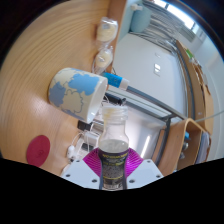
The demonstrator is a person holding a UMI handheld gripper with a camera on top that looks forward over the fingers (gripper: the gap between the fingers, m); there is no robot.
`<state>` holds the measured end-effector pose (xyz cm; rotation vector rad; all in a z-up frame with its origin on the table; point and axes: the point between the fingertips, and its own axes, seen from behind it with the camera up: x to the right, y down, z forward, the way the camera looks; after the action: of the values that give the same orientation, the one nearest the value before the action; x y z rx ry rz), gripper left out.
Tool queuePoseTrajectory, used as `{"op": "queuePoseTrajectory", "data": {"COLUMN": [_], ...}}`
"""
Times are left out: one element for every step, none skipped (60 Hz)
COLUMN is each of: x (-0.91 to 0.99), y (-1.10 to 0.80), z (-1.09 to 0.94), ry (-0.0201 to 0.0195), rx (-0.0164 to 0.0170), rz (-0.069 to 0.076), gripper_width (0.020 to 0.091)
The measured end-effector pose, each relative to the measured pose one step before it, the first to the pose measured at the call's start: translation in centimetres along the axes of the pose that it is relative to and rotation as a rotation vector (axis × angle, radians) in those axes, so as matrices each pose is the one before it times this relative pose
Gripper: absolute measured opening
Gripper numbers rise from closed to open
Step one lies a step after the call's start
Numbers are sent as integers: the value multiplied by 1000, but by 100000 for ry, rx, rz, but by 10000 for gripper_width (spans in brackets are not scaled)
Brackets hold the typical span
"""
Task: Pour water
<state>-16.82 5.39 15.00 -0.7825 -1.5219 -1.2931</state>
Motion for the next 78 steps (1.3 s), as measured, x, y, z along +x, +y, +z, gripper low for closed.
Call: {"op": "queuePoseTrajectory", "data": {"x": [-60,-133,-274,-287,-257,-179,-89,-69,-87,-79,-224,193,239,39,-88,-114,-86,-54,-103,-197,-184,-158,-1047,441,-98,-41,105,209,190,172,122,-89,206,45,-71,-318,-200,-179,-123,-49,-23,-2,12,10,28,-40,9,91,90,37,58,61,42,37,24,40,30,40,57,40,35,47,43,64,90,145,137,125,134,177,149,62,18,-31,6,95,8,-22], "y": [330,301,290,329,347,322,361,327,290,266,119,237,238,157,145,82,26,11,-3,55,91,57,-112,195,167,188,166,136,210,236,241,259,244,261,256,260,141,180,245,240,249,225,106,255,340,66,-280,298,-45,45,94,-48,69,-27,5,-31,14,14,-29,-9,-56,-38,14,-39,-9,-13,202,300,324,300,176,57,23,-1,38,225,40,25], "z": [-152,-122,-17,-65,-126,-103,-104,-98,-114,-166,-322,-175,-60,-135,-133,-137,-120,-92,-97,-102,-70,-57,-21,-65,98,-28,18,34,108,86,85,110,150,91,54,-2,31,15,15,33,43,31,69,103,102,-213,-3,-46,-105,-23,-42,-187,185,121,71,28,3,-10,-6,-18,-25,-12,-63,-11,21,83,13,17,-19,-30,-73,-86,-126,-136,-181,-226,-231,-261], "ry": [-895,-1077,-2092,-1732,-1748,-1511,-1264,-1219,-1338,-1392,781,-1880,-1323,-1254,-1355,-1497,-1314,-1246,-1462,-1734,-1913,-1738,1115,-3585,-1633,-1428,-673,-68,112,111,232,679,175,-53,-345,-240,-743,-588,-337,-54,107,271,437,410,426,15,147,469,481,203,343,195,90,133,44,37,19,48,137,115,203,215,175,123,229,335,491,550,624,763,688,425,338,99,161,354,204,111], "rx": [-574,-803,361,-472,-537,-505,-480,-364,-183,-156,-1302,882,1203,607,421,591,798,854,817,587,306,377,551,948,526,-16,25,199,136,-138,-124,338,-129,-328,-248,174,-2,-111,-362,-404,-459,-395,-168,-238,-639,-289,1661,-920,-154,-519,-638,-6,-211,179,99,75,-49,-61,141,44,169,169,267,247,125,-154,-806,-1209,-1371,-1252,-818,-352,-38,114,16,318,26,123], "rz": [5263,5589,6752,6892,7189,7442,7610,7623,7409,7197,6913,7787,7385,7670,7631,7612,7798,7829,7631,7371,7235,7071,7195,5539,4764,4096,3280,2478,1534,988,621,631,202,159,190,324,230,171,81,-164,-549,-849,-1062,-1071,-1136,-731,-421,-173,176,529,465,386,561,355,241,285,259,420,429,474,463,465,535,594,610,588,559,494,485,533,502,425,376,304,170,-23,107,64], "gripper_width": [264,263,262,263,263,262,263,263,263,263,264,263,263,262,262,261,261,261,261,261,261,262,263,261,261,261,262,260,260,261,261,260,260,262,262,262,261,261,260,263,274,274,274,275,276,276,275,275,274,274,275,273,274,275,284,286,293,310,320,339,353,369,382,396,408,419,435,460,492,525,559,588,609,628,644,663,680,698]}}
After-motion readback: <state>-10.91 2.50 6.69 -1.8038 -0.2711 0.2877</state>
